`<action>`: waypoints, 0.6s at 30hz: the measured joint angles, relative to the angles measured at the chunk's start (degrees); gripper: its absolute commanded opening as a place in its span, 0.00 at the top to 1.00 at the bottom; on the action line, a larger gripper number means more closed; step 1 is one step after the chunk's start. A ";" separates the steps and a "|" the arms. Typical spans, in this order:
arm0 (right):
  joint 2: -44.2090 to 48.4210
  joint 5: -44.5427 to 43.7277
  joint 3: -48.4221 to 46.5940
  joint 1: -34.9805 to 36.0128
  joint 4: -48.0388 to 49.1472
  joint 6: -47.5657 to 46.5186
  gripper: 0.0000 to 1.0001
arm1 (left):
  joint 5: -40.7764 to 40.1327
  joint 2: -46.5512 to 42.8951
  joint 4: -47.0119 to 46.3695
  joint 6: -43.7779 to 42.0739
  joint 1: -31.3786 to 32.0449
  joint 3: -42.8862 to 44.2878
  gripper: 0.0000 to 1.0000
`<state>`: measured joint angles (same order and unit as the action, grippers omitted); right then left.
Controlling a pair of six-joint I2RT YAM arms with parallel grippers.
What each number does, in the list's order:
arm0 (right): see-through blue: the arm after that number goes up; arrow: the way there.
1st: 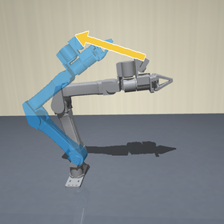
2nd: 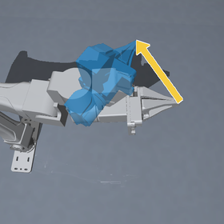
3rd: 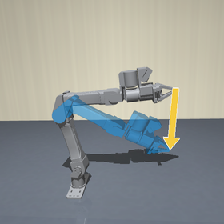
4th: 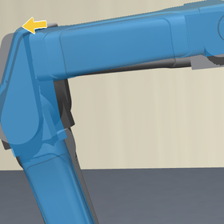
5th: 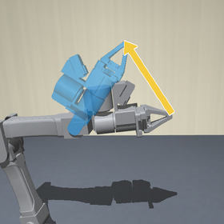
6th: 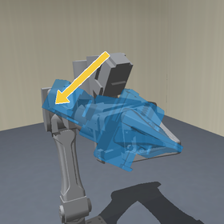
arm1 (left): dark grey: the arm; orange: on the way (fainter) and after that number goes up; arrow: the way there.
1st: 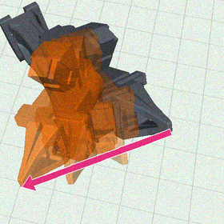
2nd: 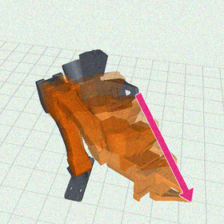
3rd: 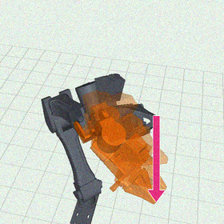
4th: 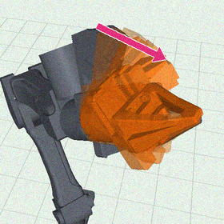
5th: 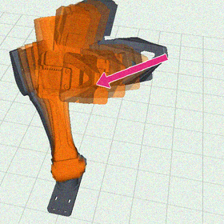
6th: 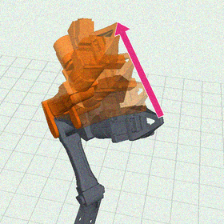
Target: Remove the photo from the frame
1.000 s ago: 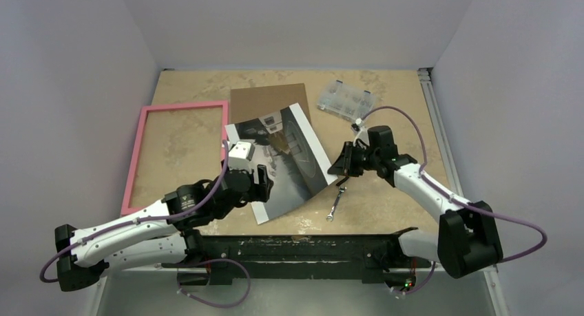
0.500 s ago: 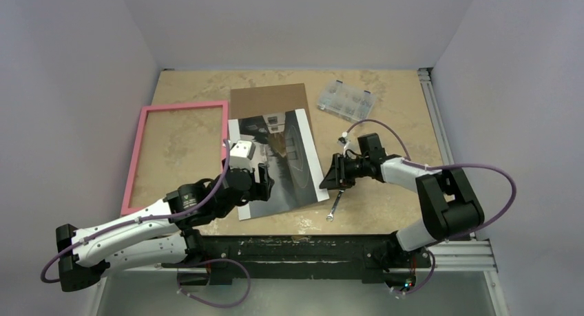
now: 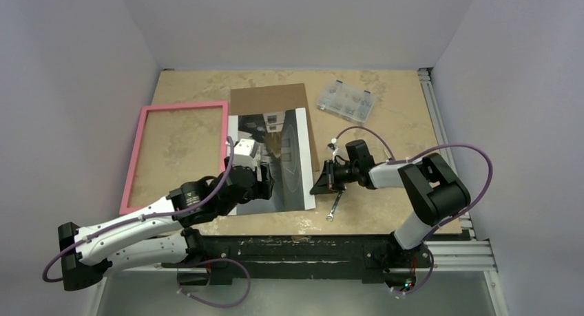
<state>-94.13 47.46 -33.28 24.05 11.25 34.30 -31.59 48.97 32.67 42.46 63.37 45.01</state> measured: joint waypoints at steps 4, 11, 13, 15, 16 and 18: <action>0.48 -0.74 2.84 0.28 4.92 4.50 1.00 | 0.09 -0.04 -0.02 -0.02 0.00 0.44 0.29; 4.48 -7.67 3.28 0.26 10.38 9.03 1.00 | 0.09 -1.31 0.02 -0.04 0.00 0.48 0.29; 5.11 -9.73 2.64 0.20 10.51 9.64 1.00 | 0.07 -1.97 0.09 -0.02 0.00 0.48 0.29; 5.27 -12.66 0.33 -0.07 9.18 9.70 1.00 | 0.04 -2.80 0.39 -0.02 0.00 0.48 0.29; 5.25 -13.31 -0.31 -0.20 8.94 9.68 1.00 | 0.00 -3.30 0.61 -0.02 0.00 0.48 0.29; 4.83 -14.62 -2.49 -0.61 8.44 9.66 1.00 | -0.11 -4.24 1.16 0.00 0.00 0.48 0.29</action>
<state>-89.30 32.84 -35.77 23.44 19.68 43.97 -31.70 44.73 33.82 42.46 63.37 45.50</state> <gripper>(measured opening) 0.003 0.708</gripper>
